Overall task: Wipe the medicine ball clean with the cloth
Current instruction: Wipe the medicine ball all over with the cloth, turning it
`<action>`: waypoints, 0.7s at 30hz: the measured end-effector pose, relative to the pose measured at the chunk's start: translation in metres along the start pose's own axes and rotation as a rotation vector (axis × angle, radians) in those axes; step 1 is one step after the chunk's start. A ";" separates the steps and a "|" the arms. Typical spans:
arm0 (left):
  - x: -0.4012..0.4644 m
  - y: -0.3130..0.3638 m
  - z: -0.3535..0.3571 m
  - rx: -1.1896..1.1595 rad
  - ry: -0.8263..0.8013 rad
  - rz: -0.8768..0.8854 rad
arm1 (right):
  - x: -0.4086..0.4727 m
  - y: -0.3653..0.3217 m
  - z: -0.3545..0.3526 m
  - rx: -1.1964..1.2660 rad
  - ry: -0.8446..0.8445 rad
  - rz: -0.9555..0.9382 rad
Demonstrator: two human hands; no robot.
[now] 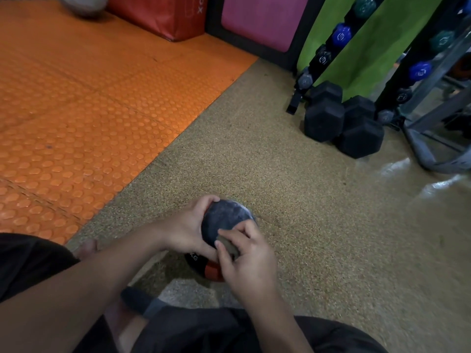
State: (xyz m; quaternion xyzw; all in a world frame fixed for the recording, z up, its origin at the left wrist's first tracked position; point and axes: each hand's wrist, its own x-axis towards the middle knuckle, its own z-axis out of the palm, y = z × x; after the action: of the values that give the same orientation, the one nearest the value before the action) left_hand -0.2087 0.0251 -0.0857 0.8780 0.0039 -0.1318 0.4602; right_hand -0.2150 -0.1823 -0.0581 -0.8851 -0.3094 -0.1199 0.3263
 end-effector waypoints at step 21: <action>-0.013 -0.015 0.003 -0.097 0.046 0.090 | -0.004 -0.012 0.004 -0.168 -0.012 -0.075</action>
State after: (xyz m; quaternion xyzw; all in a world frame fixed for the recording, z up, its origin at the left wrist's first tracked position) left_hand -0.2237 0.0328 -0.0970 0.8568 -0.0188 -0.0902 0.5074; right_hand -0.2256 -0.1745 -0.0572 -0.8979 -0.3330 -0.1525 0.2443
